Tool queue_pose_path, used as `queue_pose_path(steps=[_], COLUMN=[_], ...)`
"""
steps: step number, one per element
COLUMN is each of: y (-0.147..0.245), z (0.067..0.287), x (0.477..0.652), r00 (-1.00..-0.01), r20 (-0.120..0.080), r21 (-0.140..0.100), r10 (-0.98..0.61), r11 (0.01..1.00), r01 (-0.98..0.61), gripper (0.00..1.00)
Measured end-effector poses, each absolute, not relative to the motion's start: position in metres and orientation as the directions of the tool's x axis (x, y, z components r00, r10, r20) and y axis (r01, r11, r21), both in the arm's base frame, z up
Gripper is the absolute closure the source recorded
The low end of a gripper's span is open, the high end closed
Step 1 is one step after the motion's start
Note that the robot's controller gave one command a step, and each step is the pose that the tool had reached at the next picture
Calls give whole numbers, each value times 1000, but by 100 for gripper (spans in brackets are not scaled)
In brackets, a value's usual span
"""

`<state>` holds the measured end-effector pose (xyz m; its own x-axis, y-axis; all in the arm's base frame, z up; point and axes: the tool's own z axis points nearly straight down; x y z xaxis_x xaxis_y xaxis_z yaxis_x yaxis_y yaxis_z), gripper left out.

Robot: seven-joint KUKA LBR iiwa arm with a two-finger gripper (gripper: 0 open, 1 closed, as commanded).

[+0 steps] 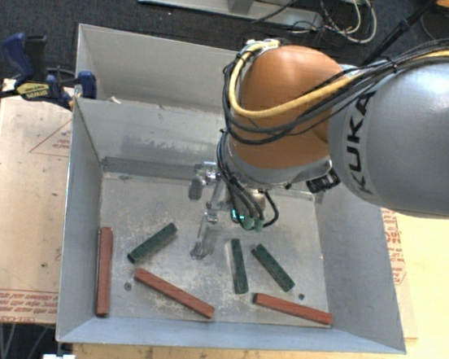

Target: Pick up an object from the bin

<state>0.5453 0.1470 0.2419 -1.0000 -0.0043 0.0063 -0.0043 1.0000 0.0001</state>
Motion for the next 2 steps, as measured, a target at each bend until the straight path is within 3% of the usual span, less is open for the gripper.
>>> queue_pose_path(steps=[1,2], y=[146,152], z=[246,203], x=[547,533], r00=[-1000,-999], r20=[-1,-8], r21=[1,2], r10=[-1,-35], r11=[1000,999], r01=[-1,-35], gripper=[0,0])
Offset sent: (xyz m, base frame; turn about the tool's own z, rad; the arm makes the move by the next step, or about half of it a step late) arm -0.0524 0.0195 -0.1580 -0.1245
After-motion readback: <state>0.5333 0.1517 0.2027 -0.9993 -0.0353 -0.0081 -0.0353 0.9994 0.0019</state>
